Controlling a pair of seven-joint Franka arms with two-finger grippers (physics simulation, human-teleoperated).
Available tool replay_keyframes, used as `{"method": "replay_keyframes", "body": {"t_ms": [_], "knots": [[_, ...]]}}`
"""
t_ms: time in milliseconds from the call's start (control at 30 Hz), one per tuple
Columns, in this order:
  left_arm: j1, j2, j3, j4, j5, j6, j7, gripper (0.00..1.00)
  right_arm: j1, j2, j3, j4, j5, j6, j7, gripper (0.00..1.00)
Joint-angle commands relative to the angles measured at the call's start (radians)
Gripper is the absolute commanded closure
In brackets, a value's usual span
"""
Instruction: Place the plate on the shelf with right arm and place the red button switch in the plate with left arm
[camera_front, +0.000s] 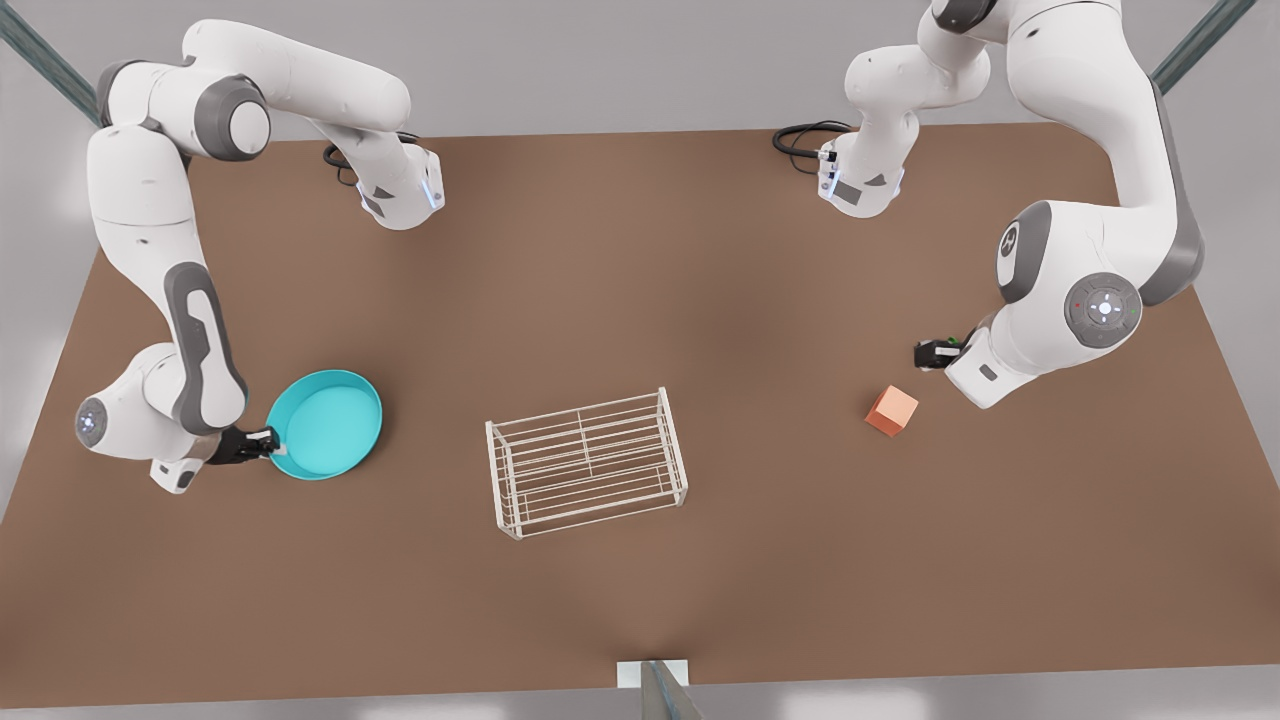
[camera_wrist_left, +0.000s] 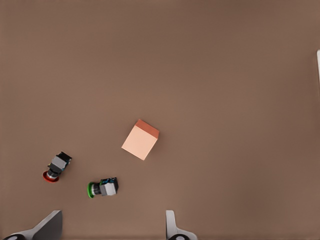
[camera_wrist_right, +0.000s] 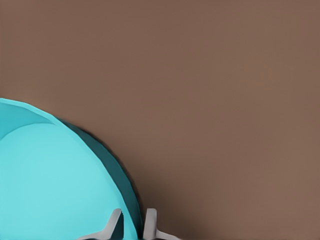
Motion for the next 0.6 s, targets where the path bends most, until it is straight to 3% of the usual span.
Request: {"method": "replay_keyframes", "body": {"t_ms": [0, 233, 567], "knots": [[0.0, 0.0, 0.0, 0.001, 0.002, -0.001, 0.041, 0.0, 0.0, 0.0, 0.0, 0.001, 0.0, -0.002, -0.016, 0.71], [0.0, 0.0, 0.0, 0.001, 0.002, -0.001, 0.041, 0.0, 0.0, -0.006, -0.002, 0.006, 0.0, -0.027, -0.016, 0.87], [0.002, -0.001, 0.0, 0.001, 0.002, 0.001, 0.041, 0.0, -0.002, -0.124, 0.009, 0.038, 0.013, -0.246, -0.025, 0.87]]}}
